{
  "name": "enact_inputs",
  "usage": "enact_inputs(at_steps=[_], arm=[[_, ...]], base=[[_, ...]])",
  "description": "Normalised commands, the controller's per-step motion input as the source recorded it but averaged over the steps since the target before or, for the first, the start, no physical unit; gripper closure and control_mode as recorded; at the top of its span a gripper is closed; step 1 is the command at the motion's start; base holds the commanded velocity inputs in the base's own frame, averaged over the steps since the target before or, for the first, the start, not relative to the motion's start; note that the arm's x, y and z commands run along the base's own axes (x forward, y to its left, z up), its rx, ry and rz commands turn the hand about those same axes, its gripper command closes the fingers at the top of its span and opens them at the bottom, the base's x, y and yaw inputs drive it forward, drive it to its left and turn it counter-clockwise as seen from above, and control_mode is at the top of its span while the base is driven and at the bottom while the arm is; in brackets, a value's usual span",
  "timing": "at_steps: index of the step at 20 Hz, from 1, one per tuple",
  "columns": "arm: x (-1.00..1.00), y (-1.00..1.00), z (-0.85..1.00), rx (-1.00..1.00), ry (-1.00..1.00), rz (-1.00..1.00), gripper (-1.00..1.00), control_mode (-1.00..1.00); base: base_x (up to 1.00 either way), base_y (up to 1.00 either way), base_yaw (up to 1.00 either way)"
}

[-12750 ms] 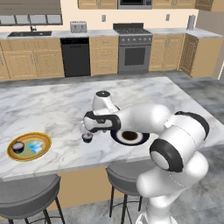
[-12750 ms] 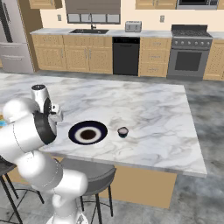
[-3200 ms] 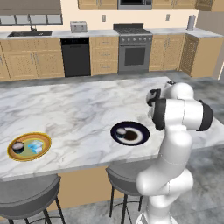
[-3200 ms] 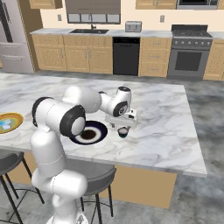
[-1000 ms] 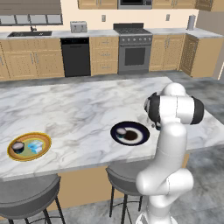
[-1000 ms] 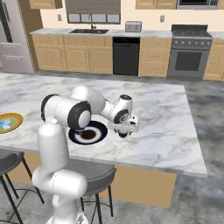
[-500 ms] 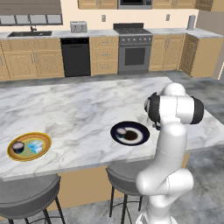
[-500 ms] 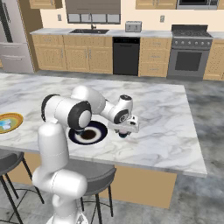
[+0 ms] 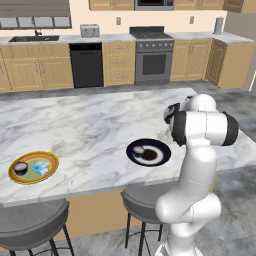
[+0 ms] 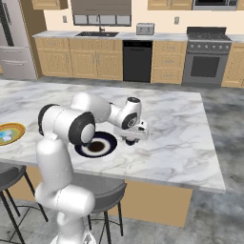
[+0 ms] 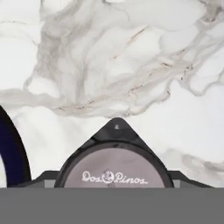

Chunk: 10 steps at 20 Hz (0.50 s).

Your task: Place two yogurt containers on each plate.

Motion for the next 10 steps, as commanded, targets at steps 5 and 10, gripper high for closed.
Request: enact_inputs(at_steps=[5,10], arm=[[-0.52,0.53,0.22,-0.01,0.00,0.00,1.00,-1.00],[-0.48,0.85,0.00,-0.01,0.00,0.00,1.00,-1.00]], base=[[0.00,0.00,0.00],[0.00,0.00,0.00]])
